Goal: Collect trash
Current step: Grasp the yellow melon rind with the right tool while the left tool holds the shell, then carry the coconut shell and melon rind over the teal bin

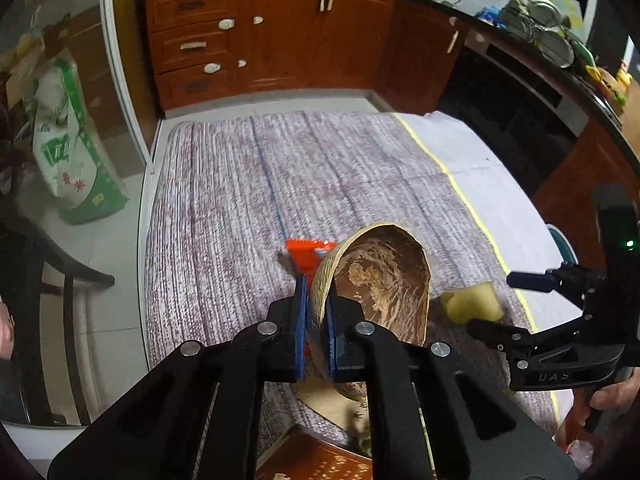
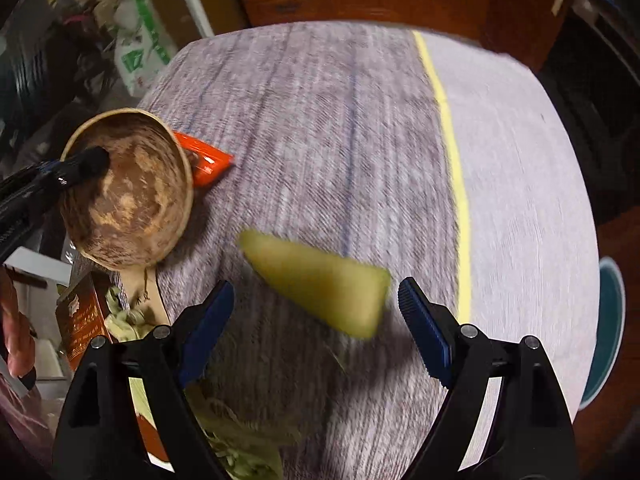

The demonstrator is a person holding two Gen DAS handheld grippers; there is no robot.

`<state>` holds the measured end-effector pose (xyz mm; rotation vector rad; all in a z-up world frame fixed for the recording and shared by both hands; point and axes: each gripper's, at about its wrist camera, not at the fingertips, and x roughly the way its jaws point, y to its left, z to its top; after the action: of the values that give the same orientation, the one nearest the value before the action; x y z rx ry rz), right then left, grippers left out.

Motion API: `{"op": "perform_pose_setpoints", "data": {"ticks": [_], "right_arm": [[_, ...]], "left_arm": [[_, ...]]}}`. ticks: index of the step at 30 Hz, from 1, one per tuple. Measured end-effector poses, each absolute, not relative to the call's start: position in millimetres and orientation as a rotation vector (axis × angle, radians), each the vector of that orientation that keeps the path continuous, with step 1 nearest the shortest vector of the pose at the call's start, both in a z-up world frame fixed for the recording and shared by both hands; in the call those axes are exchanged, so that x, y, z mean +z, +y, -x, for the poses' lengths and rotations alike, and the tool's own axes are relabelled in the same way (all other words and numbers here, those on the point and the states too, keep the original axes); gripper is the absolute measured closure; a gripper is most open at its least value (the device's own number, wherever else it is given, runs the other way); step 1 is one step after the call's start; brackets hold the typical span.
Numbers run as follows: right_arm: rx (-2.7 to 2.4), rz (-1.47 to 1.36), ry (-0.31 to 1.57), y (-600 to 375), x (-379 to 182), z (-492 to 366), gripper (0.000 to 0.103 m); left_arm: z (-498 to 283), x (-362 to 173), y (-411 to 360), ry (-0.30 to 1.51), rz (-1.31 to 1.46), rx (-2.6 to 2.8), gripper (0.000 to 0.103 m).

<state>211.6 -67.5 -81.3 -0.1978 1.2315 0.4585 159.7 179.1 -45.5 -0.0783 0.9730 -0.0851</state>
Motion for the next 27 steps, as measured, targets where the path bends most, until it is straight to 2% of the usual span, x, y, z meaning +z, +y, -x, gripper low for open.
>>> {"op": "perform_pose_setpoints", "data": {"ticks": [7,9,11,14,16,17,18,21,27], "right_arm": [[0.472,0.278,1.200,-37,-93,-208,0.024],[0.463,0.305,1.190,-31,-99,-208,0.035],[0.438,0.333,1.175,-28,-104,-207,0.039],[0.403,0.355,1.151,-27,-105,-208,0.056],[0.413,0.324,1.152,-32,-102,-209,0.059],[0.419,0.312,1.145,-34,-101,-211,0.074],[0.421,0.302,1.137,-37,-96,-212,0.081],[0.421,0.254,1.120,-47,-82,-212,0.088],[0.406,0.163,1.090,-82,-54,-210,0.091]], "left_arm": [[-163,-58,194,0.995,0.107,-0.096,0.095],[-162,-60,190,0.998,0.103,-0.103,0.095],[-162,-62,187,1.000,0.103,-0.112,0.094],[-164,-67,183,1.010,0.104,-0.123,0.094],[-165,-70,179,1.019,0.103,-0.130,0.094],[-165,-71,177,1.022,0.102,-0.132,0.094],[-165,-72,175,1.021,0.099,-0.132,0.094],[-164,-69,168,1.015,0.096,-0.139,0.094],[-161,-57,156,1.001,0.088,-0.133,0.094]]}}
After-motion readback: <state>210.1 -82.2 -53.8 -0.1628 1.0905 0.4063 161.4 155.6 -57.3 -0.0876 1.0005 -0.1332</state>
